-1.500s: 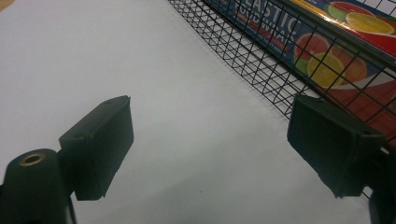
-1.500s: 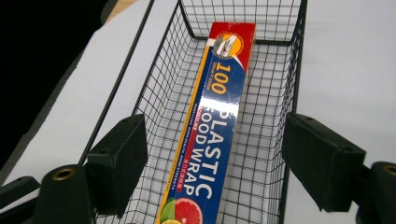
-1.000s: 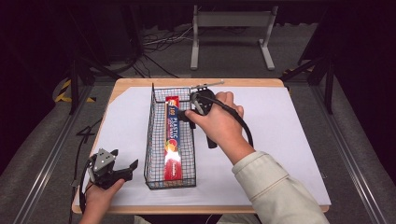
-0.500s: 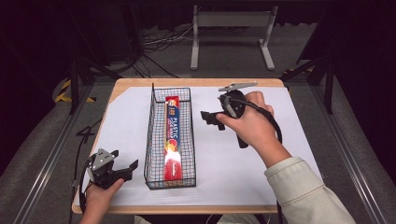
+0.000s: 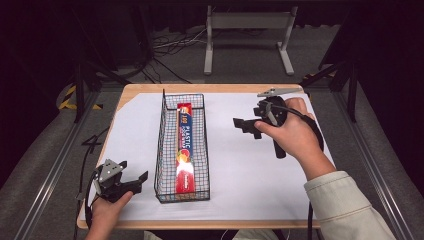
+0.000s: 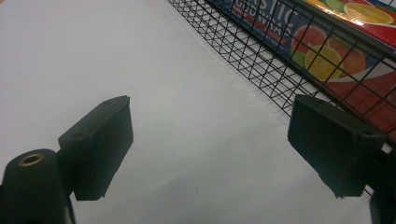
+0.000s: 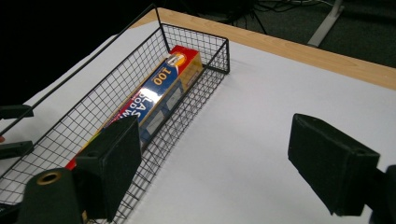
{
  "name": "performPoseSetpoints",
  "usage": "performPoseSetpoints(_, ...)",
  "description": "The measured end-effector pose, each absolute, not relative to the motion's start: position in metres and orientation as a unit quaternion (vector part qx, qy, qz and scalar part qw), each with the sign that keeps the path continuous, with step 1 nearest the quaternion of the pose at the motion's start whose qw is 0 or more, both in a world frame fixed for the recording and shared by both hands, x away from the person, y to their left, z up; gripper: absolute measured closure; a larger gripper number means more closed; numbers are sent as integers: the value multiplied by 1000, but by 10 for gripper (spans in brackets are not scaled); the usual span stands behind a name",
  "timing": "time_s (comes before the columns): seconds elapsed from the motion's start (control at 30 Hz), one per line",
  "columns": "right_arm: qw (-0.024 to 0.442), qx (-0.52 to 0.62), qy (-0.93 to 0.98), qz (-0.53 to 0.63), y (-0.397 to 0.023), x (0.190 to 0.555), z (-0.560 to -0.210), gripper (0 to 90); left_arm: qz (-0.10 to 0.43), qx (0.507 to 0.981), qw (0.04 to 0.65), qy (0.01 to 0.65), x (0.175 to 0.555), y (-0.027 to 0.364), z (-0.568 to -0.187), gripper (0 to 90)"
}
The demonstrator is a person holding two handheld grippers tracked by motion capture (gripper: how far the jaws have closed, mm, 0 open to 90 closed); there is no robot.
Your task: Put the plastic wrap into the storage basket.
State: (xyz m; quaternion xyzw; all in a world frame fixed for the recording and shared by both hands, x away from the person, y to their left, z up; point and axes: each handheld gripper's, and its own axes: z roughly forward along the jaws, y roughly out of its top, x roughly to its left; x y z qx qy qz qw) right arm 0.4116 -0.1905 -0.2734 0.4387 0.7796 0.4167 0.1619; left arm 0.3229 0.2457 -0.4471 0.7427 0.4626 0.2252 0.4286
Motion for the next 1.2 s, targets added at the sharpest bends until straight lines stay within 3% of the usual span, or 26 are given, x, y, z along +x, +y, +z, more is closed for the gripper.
performPoseSetpoints(0.43,199,391,785,437,-234,407,-285,177,228,743,431,459,322,246,-446,147)
performPoseSetpoints(0.77,248,340,790,447,-265,397,-311,178,225,745,437,451,322,244,-445,143)
performPoseSetpoints(1.2,267,363,762,464,-291,378,-352,149,217,741,447,452,322,247,-446,141)
